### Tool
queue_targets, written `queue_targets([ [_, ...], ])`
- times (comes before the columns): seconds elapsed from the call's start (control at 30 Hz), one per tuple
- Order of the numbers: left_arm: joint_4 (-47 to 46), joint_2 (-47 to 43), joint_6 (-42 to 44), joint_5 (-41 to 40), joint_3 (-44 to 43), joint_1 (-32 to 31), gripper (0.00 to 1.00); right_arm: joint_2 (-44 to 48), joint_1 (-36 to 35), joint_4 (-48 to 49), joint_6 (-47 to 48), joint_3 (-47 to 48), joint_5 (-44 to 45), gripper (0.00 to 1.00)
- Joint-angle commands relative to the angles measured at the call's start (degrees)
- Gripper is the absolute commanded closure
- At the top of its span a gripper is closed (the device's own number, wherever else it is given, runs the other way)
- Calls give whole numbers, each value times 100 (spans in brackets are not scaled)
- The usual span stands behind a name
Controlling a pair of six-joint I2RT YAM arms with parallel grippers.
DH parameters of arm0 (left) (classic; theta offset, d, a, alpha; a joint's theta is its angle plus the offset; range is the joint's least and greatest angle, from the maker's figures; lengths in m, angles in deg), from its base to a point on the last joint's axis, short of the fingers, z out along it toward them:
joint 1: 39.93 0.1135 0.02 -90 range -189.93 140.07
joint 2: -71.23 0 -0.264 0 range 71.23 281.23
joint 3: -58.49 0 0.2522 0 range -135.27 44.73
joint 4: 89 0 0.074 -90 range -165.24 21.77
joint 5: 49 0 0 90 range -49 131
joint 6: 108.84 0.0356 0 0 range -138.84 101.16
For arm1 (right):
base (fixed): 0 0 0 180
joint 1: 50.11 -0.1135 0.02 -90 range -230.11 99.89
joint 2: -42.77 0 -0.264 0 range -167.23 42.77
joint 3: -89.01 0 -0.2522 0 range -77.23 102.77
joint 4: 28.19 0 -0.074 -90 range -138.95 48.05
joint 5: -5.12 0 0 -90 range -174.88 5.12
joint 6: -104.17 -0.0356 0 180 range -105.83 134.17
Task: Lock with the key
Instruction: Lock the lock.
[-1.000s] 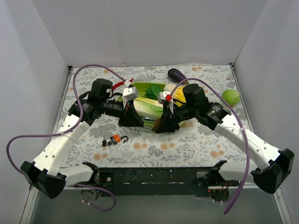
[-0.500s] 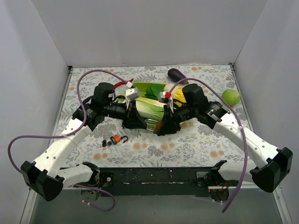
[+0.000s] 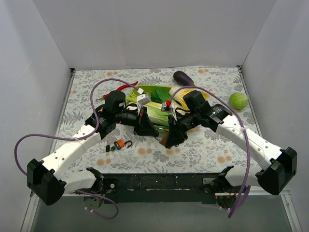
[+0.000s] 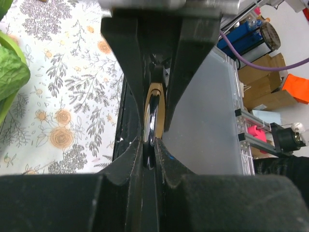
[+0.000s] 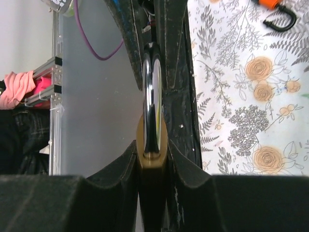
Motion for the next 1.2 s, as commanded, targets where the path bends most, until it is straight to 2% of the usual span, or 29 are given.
queue_targets([
  [0.0, -1482, 265, -813, 373, 340, -791, 100, -173, -320, 2884, 64, 662, -284, 99],
  [0.13, -1264, 185, -736, 311, 281, -608, 100, -103, -312, 2506, 310, 628, -249, 99],
  [0.3, -798, -25, -402, 504, 35, 191, 100, 108, 40, 2163, 372, 373, -319, 99],
  [0.47, -394, 18, -130, 557, -492, 676, 100, 266, 294, 1672, 512, 232, -197, 99],
  [0.5, -375, 18, -103, 557, -528, 772, 100, 275, 339, 1583, 530, 232, -187, 96],
  [0.53, -358, 27, -111, 566, -563, 825, 100, 284, 382, 1504, 574, 241, -179, 87],
  [0.57, -419, 36, -146, 575, -624, 887, 100, 284, 487, 1364, 592, 276, -170, 76],
  [0.6, -480, 44, -277, 584, -642, 1000, 100, 293, 558, 1293, 583, 293, -118, 57],
  [0.63, -542, 53, -305, 610, -686, 1062, 100, 293, 680, 1214, 609, 320, -82, 51],
  [0.8, -727, 158, -489, 627, -1002, 1335, 100, 424, 1033, 459, 1039, 294, 6, 47],
  [0.9, -937, 98, -726, 645, -898, 1344, 100, 486, 1182, 343, 1163, 232, 23, 46],
  [1.0, -1315, 62, -1121, 741, -801, 1353, 100, 504, 1191, 544, 910, 162, -64, 42],
  [1.17, -1939, 36, -1824, 795, -721, 1344, 100, 512, 1191, 1607, 136, -102, -284, 36],
])
